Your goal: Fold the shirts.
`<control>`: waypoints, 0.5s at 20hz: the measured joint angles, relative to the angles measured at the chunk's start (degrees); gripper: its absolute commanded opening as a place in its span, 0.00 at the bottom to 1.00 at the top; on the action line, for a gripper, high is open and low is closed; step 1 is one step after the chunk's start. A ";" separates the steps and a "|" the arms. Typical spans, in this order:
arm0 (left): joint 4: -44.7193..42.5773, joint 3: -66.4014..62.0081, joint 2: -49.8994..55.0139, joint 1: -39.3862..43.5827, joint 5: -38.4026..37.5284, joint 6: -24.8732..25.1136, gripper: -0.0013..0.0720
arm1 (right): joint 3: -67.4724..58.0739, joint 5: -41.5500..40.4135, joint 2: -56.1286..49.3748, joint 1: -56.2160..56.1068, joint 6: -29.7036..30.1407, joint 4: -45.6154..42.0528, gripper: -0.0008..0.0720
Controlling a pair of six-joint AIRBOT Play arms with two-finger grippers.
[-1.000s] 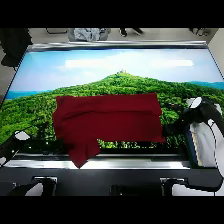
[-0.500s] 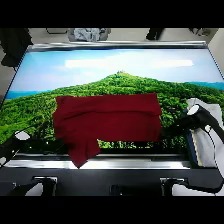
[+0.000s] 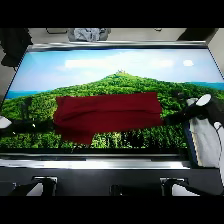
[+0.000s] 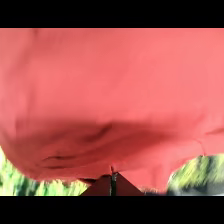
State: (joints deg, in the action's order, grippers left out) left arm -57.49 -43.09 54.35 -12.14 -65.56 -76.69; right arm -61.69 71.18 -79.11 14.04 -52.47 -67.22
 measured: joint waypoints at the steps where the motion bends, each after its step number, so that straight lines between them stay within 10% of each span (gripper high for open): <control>1: -0.02 -2.29 0.66 -0.02 0.76 -0.28 0.06 | -2.16 -0.59 -0.24 -0.04 -0.02 0.37 0.07; 10: 0.17 -27.30 25.55 0.48 2.69 -1.29 0.06 | -24.06 -11.43 -17.16 -6.54 -6.16 0.37 0.07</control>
State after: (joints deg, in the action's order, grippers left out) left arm -57.32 -70.39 79.90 -11.66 -62.87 -77.97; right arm -85.76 59.75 -96.27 7.51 -58.63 -66.85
